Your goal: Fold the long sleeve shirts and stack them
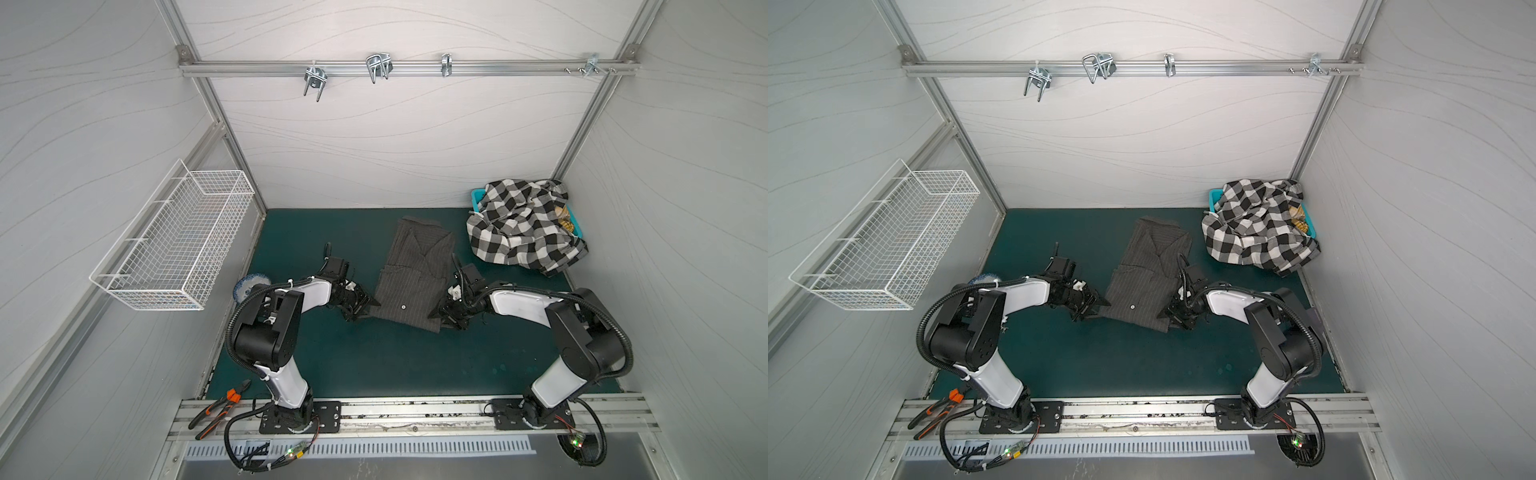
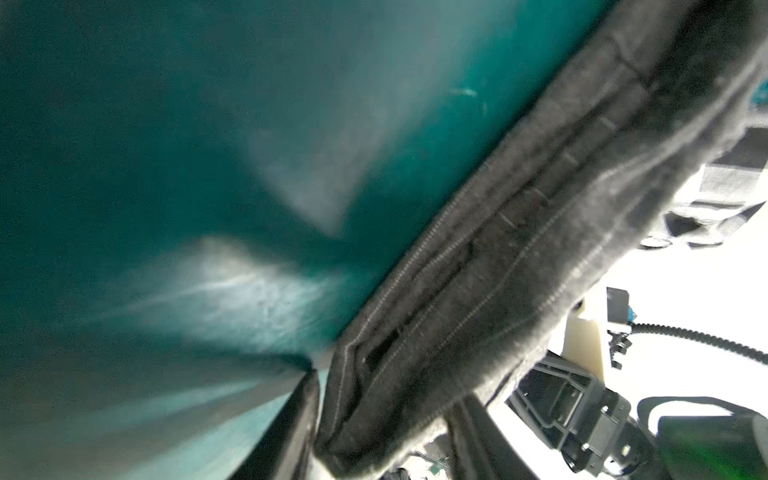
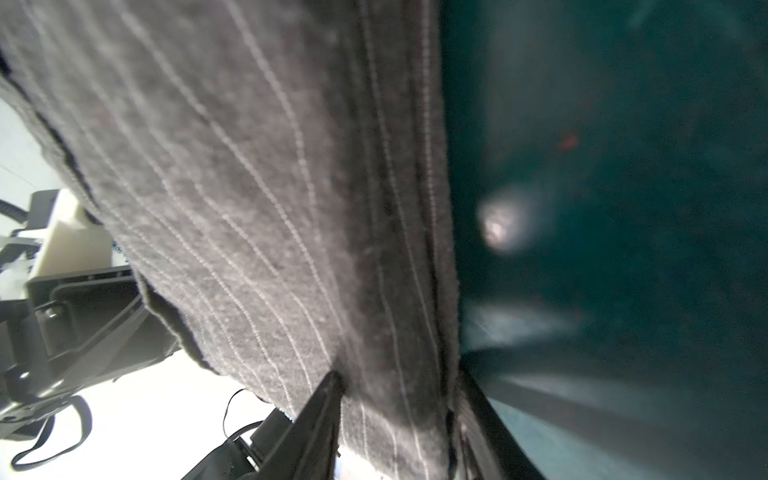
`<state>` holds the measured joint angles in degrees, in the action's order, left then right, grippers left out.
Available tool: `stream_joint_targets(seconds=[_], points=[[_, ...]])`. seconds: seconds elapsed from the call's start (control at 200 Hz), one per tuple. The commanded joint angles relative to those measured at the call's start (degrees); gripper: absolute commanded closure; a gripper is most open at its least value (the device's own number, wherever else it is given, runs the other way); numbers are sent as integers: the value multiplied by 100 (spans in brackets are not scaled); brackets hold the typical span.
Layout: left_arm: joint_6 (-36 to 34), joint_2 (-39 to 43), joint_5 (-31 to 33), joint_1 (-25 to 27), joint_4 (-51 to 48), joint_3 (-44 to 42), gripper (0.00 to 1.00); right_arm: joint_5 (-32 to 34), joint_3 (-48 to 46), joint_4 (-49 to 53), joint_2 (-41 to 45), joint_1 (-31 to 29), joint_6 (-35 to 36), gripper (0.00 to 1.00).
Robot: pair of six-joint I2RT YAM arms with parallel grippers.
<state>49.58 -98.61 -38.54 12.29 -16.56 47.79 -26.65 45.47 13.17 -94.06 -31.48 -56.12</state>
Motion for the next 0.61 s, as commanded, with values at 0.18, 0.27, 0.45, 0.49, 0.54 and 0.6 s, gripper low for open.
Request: stream_joint_targets(seconds=[0.18,0.27,0.45,0.49,0.54,0.6], points=[[-19,-526,455,69,178,54,64,369,-183,354,74,-32,-110,42],[-10,-518,409,81,170,44,67,341,-405,329,286,-42,-227,42],[16,-427,374,114,189,-11,71,221,-663,60,394,-103,-474,50],[16,-421,374,131,188,-29,72,219,-663,12,362,-103,-483,51],[25,-417,371,150,197,-48,73,183,-663,-73,310,-98,-522,55],[25,-431,391,183,206,-81,73,93,-641,-183,225,-112,-565,57]])
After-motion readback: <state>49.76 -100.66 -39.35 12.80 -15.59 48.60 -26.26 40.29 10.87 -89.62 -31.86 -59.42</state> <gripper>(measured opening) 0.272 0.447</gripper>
